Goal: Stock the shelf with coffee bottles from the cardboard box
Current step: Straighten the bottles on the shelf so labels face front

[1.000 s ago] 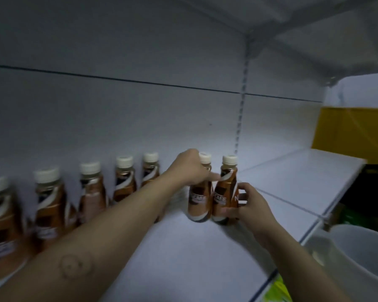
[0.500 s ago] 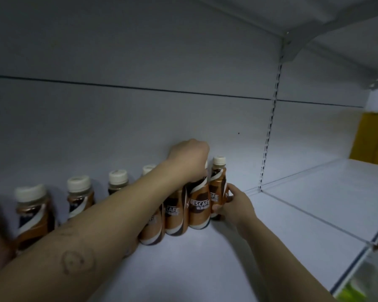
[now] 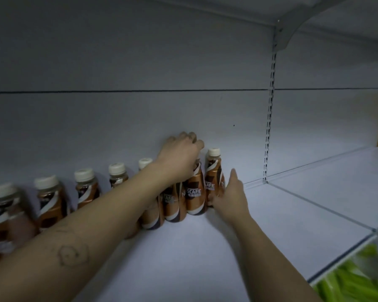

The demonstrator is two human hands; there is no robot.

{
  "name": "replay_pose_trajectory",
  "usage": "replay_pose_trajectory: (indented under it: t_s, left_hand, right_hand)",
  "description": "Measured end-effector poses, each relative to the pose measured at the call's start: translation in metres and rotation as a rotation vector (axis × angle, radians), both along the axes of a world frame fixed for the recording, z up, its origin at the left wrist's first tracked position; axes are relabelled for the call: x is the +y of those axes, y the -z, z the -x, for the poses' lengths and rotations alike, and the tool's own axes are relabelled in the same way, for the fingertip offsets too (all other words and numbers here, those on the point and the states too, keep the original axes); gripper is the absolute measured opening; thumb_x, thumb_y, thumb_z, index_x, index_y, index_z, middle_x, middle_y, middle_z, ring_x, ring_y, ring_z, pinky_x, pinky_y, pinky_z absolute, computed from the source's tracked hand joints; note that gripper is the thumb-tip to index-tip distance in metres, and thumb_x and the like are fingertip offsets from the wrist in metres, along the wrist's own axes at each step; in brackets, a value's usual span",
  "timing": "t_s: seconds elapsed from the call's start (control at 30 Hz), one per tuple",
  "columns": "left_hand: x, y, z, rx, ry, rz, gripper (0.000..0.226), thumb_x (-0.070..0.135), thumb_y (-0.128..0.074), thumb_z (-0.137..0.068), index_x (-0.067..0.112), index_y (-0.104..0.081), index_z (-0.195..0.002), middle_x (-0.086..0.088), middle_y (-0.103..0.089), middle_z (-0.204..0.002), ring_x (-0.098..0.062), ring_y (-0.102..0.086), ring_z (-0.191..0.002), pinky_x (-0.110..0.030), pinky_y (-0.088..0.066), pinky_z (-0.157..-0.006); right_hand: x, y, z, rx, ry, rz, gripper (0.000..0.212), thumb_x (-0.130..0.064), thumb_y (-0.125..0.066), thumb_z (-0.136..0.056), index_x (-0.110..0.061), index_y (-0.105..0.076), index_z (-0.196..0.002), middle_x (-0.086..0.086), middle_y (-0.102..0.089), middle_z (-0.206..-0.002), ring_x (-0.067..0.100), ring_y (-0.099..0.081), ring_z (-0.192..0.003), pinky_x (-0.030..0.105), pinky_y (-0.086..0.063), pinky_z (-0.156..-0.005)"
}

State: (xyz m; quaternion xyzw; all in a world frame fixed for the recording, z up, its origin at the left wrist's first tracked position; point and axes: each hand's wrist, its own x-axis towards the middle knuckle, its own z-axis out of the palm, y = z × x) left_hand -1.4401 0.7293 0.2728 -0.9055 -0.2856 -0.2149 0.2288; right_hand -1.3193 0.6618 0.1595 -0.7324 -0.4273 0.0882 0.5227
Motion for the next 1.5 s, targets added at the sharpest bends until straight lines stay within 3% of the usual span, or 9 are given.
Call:
replay_pose_trajectory:
  t_s: [0.17,0.33,0.47,0.6,0.77,0.93,1.13,1.37,1.5]
  left_hand:
    - [-0.023,-0.002,0.065,-0.010,-0.021,0.081,0.049,0.035,-0.062,-0.082,0.024,-0.048,-0.128,-0.004,-0.051,-0.126,-0.024,-0.044,-0.115,-0.038,-0.035,-0.094]
    - [-0.039,-0.018,0.173,-0.026,-0.214,0.174,0.053,0.040,-0.066,-0.080,0.024,-0.050,-0.129,-0.003,-0.050,-0.131,-0.022,-0.042,-0.120,-0.036,-0.035,-0.099]
    - [-0.043,-0.024,0.257,-0.067,-0.367,0.238,0.051,0.039,-0.067,-0.080,0.028,-0.052,-0.127,0.001,-0.049,-0.131,-0.021,-0.042,-0.120,-0.036,-0.037,-0.096]
    - [-0.035,-0.025,0.297,-0.107,-0.435,0.284,0.051,0.040,-0.068,-0.078,0.035,-0.050,-0.125,0.007,-0.051,-0.128,-0.017,-0.047,-0.113,-0.038,-0.043,-0.093]
    - [-0.006,-0.016,0.314,-0.054,-0.437,0.400,0.048,0.032,-0.070,-0.078,0.035,-0.051,-0.121,0.007,-0.053,-0.114,-0.015,-0.053,-0.094,-0.033,-0.049,-0.079]
    - [0.015,-0.016,0.320,-0.037,-0.363,0.435,0.040,0.031,-0.073,-0.077,0.034,-0.055,-0.112,0.004,-0.057,-0.106,-0.020,-0.055,-0.093,-0.038,-0.050,-0.078]
    - [0.020,-0.018,0.327,-0.065,-0.281,0.449,0.037,0.039,-0.078,-0.070,0.037,-0.056,-0.100,0.008,-0.060,-0.093,-0.015,-0.058,-0.081,-0.037,-0.052,-0.069]
    - [0.023,-0.019,0.328,-0.105,-0.291,0.398,0.038,0.051,-0.076,-0.063,0.029,-0.063,-0.090,0.009,-0.064,-0.079,-0.011,-0.059,-0.069,-0.034,-0.053,-0.062]
    - [0.026,-0.015,0.321,-0.136,-0.345,0.335,0.043,0.055,-0.076,-0.062,0.024,-0.063,-0.088,0.004,-0.063,-0.074,-0.013,-0.057,-0.064,-0.032,-0.052,-0.059]
  right_hand:
    - [-0.018,-0.022,0.024,-0.219,-0.080,-0.214,0.066,-0.030,-0.067,-0.076,-0.010,-0.043,-0.134,0.011,-0.054,-0.130,0.032,-0.049,-0.122,0.044,-0.044,-0.099]
    - [-0.028,-0.032,0.027,-0.341,-0.075,-0.188,0.059,-0.026,-0.073,-0.074,-0.011,-0.053,-0.127,0.016,-0.062,-0.114,0.038,-0.056,-0.107,0.047,-0.047,-0.091]
    - [-0.031,-0.043,0.053,-0.448,-0.068,-0.172,0.057,-0.024,-0.073,-0.076,-0.010,-0.052,-0.126,0.020,-0.057,-0.121,0.038,-0.050,-0.112,0.048,-0.045,-0.093]
    - [-0.031,-0.062,0.101,-0.555,-0.141,-0.244,0.057,-0.033,-0.066,-0.080,-0.022,-0.046,-0.132,0.008,-0.052,-0.131,0.026,-0.051,-0.115,0.040,-0.042,-0.090]
    - [0.000,-0.077,0.192,-0.631,-0.367,-0.273,0.053,-0.042,-0.062,-0.084,-0.034,-0.044,-0.133,-0.009,-0.056,-0.120,-0.002,-0.054,-0.077,0.022,-0.042,-0.070]
    - [0.040,-0.080,0.262,-0.720,-0.368,-0.227,0.051,-0.056,-0.054,-0.086,-0.032,-0.046,-0.130,-0.006,-0.061,-0.116,0.013,-0.059,-0.095,0.030,-0.048,-0.073]
    - [0.064,-0.087,0.284,-0.873,-0.201,-0.090,0.044,-0.060,-0.057,-0.083,-0.018,-0.058,-0.098,0.002,-0.057,-0.077,0.023,-0.053,-0.072,0.030,-0.033,-0.056]
    - [0.062,-0.073,0.280,-0.769,-0.284,-0.229,0.041,-0.048,-0.060,-0.087,-0.018,-0.059,-0.115,0.003,-0.066,-0.093,0.020,-0.062,-0.085,0.034,-0.053,-0.072]
    - [0.064,-0.065,0.275,-0.590,-0.354,-0.283,0.036,-0.042,-0.063,-0.086,-0.022,-0.053,-0.115,-0.013,-0.054,-0.082,0.003,-0.057,-0.070,0.010,-0.042,-0.058]
